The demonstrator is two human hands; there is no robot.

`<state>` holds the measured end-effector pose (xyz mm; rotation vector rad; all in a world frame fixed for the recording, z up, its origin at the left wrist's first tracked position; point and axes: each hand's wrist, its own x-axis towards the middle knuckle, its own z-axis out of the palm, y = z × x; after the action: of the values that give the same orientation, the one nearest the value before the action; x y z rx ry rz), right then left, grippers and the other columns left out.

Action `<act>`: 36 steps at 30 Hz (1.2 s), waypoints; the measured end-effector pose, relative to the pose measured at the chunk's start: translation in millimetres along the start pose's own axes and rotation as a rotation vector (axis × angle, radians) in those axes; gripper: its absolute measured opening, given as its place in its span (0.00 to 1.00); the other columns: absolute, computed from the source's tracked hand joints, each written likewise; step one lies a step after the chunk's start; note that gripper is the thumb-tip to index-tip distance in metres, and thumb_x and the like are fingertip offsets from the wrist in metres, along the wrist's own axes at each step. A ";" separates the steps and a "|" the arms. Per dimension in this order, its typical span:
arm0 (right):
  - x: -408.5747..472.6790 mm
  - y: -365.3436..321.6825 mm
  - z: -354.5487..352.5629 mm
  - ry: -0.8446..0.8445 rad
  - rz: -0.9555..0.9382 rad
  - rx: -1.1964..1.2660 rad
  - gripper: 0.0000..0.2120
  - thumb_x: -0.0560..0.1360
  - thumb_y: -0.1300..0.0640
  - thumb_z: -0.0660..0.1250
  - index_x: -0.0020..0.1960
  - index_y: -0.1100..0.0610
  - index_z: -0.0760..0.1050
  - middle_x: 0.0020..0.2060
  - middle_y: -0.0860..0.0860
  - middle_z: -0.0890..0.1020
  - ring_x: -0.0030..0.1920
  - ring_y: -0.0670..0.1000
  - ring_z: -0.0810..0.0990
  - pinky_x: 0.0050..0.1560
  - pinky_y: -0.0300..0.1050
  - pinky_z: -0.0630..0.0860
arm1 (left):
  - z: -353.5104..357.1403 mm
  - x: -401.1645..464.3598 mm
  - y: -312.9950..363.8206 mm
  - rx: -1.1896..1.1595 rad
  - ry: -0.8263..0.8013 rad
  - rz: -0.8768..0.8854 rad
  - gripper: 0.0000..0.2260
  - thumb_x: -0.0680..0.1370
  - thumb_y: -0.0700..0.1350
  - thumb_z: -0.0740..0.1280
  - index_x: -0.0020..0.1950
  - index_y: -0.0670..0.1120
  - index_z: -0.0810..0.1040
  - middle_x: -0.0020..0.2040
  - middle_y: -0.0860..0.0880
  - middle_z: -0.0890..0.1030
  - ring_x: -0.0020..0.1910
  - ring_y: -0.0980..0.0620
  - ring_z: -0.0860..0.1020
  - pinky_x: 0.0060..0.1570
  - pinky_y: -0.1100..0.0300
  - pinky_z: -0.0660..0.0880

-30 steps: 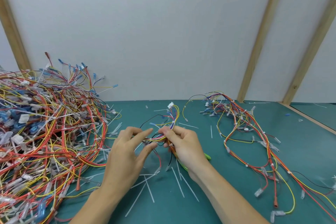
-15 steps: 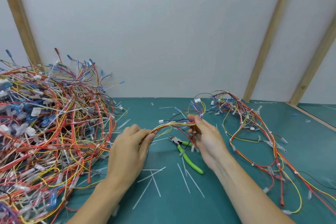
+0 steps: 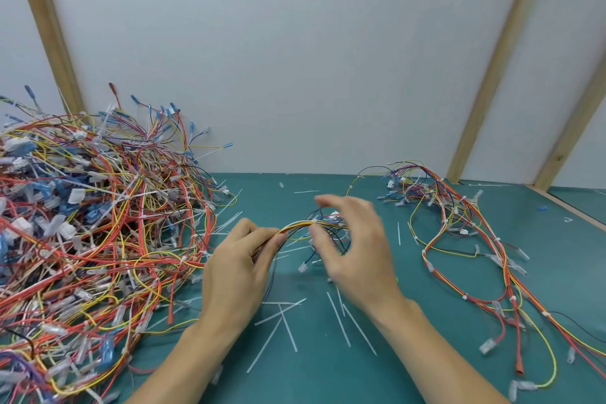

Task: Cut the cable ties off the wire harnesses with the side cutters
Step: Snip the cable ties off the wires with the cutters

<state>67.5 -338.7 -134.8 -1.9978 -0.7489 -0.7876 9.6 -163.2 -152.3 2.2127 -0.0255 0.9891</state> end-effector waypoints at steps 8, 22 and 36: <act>4.7 14.4 -1.0 0.032 0.065 0.005 0.08 0.82 0.65 0.62 0.52 0.56 0.79 0.47 0.46 0.79 0.50 0.50 0.79 0.52 0.46 0.74 | -3.4 4.5 -0.5 0.260 -0.036 0.095 0.17 0.80 0.60 0.62 0.62 0.53 0.79 0.48 0.58 0.80 0.49 0.52 0.78 0.61 0.52 0.69; 6.1 13.1 -12.6 0.091 -0.003 -0.170 0.25 0.67 0.69 0.60 0.62 0.56 0.79 0.58 0.48 0.79 0.64 0.50 0.74 0.78 0.60 0.60 | -1.9 4.8 -8.2 0.378 -0.074 0.122 0.07 0.78 0.53 0.71 0.41 0.54 0.78 0.33 0.57 0.70 0.37 0.50 0.73 0.40 0.52 0.66; 3.6 23.0 -4.5 -0.043 0.233 -0.039 0.09 0.84 0.60 0.62 0.47 0.56 0.79 0.31 0.40 0.73 0.34 0.41 0.70 0.38 0.42 0.62 | -9.0 9.7 -10.9 0.169 0.036 -0.059 0.10 0.79 0.57 0.67 0.57 0.54 0.77 0.39 0.58 0.78 0.40 0.53 0.78 0.42 0.52 0.73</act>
<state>85.7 -352.6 -141.2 -2.0964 -0.5159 -0.6274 13.8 -147.0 -148.2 2.3333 0.1441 1.0313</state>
